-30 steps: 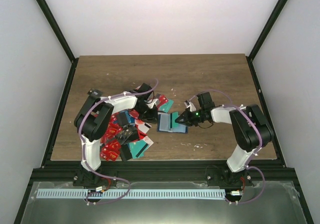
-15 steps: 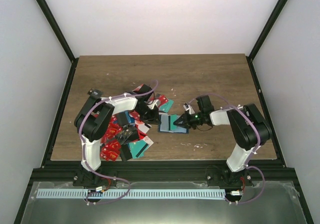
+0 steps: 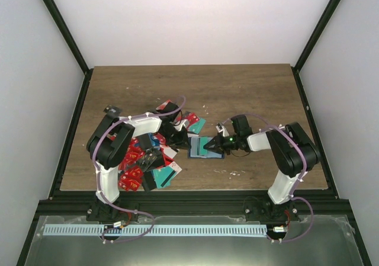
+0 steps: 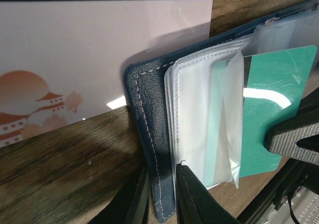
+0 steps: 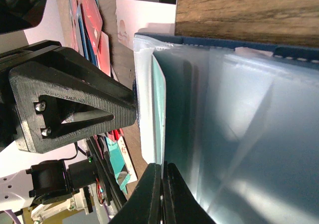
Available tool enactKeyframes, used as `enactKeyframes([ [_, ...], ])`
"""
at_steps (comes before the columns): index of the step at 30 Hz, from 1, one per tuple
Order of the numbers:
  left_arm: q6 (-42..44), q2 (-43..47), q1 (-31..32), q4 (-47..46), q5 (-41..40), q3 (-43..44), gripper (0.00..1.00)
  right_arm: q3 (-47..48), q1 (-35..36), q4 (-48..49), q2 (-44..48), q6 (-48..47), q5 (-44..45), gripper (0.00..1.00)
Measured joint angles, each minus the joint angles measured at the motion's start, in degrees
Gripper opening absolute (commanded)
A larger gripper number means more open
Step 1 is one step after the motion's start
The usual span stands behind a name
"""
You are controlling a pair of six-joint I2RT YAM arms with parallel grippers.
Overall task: Put the credit cards into the card holder
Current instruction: Insert the credit card into the card holder.
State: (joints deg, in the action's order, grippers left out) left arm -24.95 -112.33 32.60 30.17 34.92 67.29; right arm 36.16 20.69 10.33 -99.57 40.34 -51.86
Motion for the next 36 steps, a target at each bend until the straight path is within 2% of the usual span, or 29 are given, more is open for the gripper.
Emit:
enactKeyframes([
  [26,-0.57,2.16,0.00,-1.36,1.33,-3.67,0.17,0.09,4.07,8.28,-5.14,5.77,-0.66,0.01],
  [30,-0.59,2.27,-0.04,-1.14,1.18,-3.76,0.17,0.63,4.22,7.19,-5.16,5.57,-0.63,0.07],
  [36,-0.87,2.54,-0.04,-1.16,0.48,-3.98,0.16,3.41,4.81,-1.29,-3.45,3.15,1.62,0.19],
])
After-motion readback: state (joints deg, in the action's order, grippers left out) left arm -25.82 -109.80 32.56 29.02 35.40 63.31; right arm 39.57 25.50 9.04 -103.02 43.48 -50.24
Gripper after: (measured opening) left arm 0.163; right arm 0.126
